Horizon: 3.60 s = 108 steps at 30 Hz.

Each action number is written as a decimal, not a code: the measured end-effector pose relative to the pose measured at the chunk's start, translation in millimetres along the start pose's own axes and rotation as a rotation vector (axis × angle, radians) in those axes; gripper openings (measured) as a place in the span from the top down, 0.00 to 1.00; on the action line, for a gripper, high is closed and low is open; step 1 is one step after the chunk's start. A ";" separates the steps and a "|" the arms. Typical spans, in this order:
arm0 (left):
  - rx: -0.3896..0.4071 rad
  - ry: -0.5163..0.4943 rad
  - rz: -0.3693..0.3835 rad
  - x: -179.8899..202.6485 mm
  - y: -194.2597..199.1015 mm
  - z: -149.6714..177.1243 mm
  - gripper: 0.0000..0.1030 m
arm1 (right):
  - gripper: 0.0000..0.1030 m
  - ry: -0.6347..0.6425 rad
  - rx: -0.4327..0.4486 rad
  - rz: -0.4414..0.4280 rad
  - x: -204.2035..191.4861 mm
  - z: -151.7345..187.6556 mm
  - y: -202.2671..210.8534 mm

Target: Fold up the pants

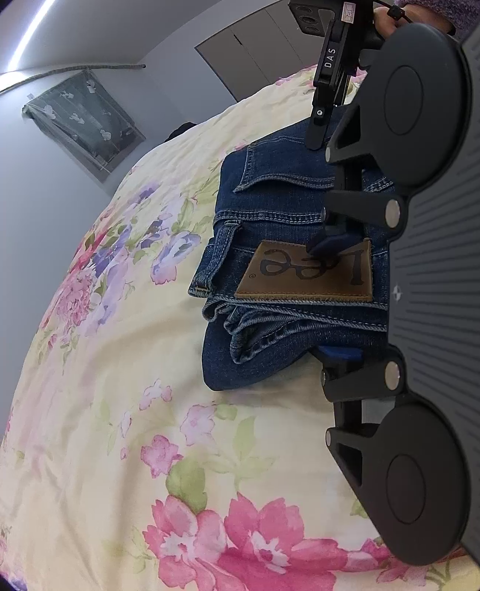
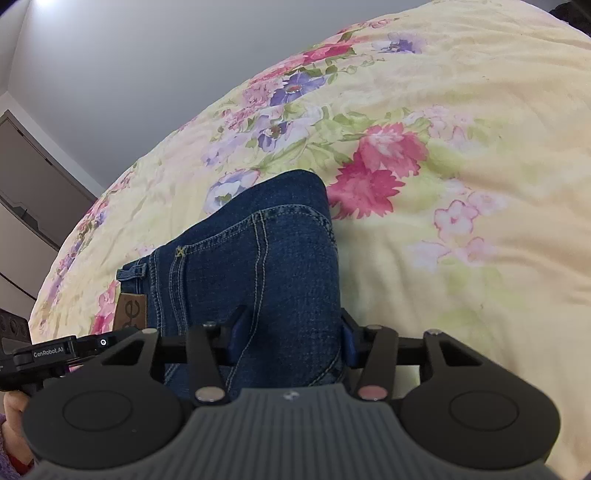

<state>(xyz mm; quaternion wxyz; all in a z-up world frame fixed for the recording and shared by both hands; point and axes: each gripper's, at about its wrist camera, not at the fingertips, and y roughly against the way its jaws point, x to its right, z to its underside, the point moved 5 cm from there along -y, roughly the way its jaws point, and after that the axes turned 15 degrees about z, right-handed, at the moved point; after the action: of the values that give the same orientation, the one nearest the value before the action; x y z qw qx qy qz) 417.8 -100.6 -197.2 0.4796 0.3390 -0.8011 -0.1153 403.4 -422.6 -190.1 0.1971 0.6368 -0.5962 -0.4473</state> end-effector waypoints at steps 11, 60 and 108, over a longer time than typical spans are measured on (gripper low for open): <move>-0.002 -0.067 -0.040 35.2 30.5 -9.1 0.68 | 0.82 0.083 0.068 0.023 -36.3 -8.3 51.7; 0.023 0.023 -0.264 -166.3 276.4 4.9 0.57 | 0.76 0.281 -0.182 -0.182 -328.4 109.1 -64.4; -0.023 -0.379 -0.645 -26.5 367.8 60.1 0.37 | 0.38 0.617 0.151 0.108 -328.1 191.9 88.7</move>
<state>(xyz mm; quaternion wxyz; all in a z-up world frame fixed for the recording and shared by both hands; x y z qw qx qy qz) 216.0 181.7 -58.8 0.2656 0.5412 -0.7262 -0.3304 233.7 -80.2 -111.0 0.3443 0.7226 -0.5728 -0.1763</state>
